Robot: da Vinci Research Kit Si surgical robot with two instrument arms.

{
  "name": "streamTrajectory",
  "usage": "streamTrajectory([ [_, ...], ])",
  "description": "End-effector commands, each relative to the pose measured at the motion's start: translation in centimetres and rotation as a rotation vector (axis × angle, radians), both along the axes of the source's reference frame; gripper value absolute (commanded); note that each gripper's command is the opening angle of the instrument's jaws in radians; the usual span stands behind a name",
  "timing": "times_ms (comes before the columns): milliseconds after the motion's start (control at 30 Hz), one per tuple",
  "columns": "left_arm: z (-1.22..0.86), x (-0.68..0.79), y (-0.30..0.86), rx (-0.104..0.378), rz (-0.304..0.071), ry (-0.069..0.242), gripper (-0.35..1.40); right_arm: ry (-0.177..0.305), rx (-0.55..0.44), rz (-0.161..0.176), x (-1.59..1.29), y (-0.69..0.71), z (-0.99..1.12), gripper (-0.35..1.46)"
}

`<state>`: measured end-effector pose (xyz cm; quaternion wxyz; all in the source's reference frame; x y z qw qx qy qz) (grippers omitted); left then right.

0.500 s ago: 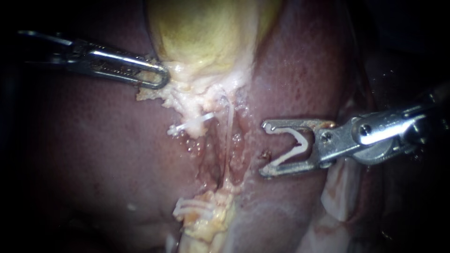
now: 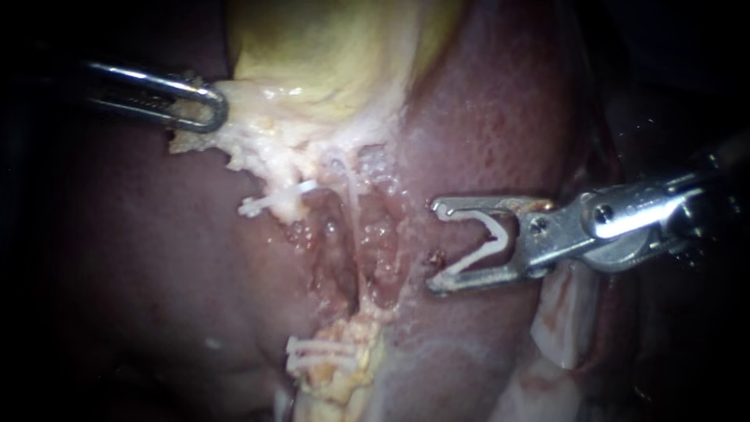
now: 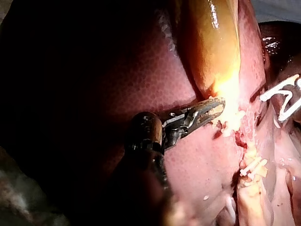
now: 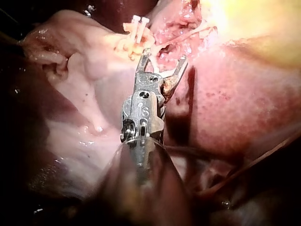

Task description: Clipping first clip right tube

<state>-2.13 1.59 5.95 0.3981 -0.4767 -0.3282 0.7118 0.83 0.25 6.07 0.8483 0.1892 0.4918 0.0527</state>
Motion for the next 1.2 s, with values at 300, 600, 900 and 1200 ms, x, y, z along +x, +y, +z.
streamTrajectory([
  [300,0.02,-0.01,-0.03,-0.002,-0.002,0.0,-0.35,0.036,0.151,-0.031,0.24,-0.24,0.56,0.49],
  [600,0.04,-0.01,-0.04,-0.003,-0.003,0.0,-0.35,0.092,0.294,0.008,0.54,-0.31,1.09,0.5],
  [900,0.05,-0.01,-0.04,-0.004,-0.003,0.0,-0.35,0.221,0.461,0.064,0.8,-0.31,1.2,0.49],
  [1200,0.07,-0.01,-0.03,-0.004,-0.002,0.0,-0.35,0.332,0.552,0.104,0.94,-0.37,1.09,0.49],
])
